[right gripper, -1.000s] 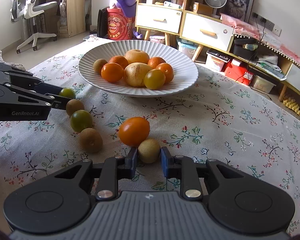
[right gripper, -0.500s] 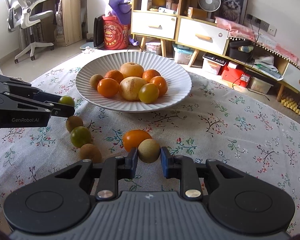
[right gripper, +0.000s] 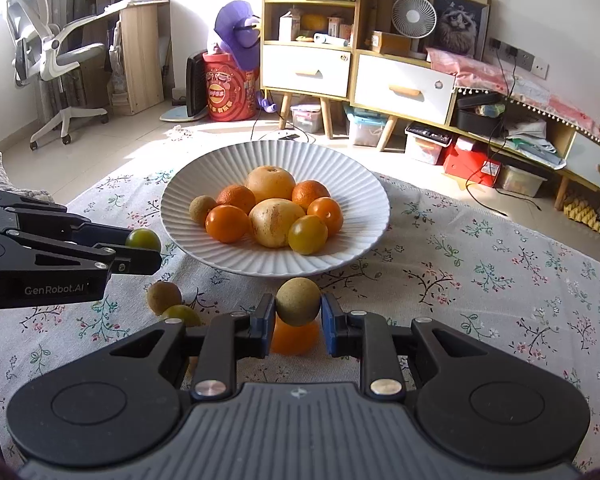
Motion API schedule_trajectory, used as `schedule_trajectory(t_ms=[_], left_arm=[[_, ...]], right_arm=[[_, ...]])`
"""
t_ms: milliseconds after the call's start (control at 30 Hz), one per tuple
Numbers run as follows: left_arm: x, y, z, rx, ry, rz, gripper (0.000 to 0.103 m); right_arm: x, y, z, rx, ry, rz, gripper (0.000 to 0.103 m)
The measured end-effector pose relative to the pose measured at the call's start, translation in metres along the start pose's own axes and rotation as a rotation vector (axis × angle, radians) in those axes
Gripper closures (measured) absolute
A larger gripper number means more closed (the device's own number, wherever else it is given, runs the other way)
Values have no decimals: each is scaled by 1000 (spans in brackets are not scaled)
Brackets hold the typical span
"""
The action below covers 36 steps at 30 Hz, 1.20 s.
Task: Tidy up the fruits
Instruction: 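Carry the lime and yellow-brown fruit toward the white plate with both tools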
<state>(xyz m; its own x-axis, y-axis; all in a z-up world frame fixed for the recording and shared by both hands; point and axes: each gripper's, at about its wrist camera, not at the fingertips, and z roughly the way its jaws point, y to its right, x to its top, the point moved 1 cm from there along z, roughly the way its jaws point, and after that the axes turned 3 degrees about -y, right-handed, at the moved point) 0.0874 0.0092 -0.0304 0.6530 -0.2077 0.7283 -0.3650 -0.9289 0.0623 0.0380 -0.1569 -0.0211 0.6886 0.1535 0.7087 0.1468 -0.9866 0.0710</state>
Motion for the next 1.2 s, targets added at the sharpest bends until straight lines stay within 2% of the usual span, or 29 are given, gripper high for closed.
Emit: schedule_trajectory(t_ms=[467, 767, 1200], left_arm=[[25, -10, -8, -20, 65, -69, 93], [40, -26, 15, -30, 27, -150, 93], [47, -37, 38, -49, -21, -207, 93]], right_arm=[[23, -7, 5, 29, 34, 28, 81], [23, 1, 14, 44, 14, 75, 81], [22, 4, 24, 80, -5, 96, 81]])
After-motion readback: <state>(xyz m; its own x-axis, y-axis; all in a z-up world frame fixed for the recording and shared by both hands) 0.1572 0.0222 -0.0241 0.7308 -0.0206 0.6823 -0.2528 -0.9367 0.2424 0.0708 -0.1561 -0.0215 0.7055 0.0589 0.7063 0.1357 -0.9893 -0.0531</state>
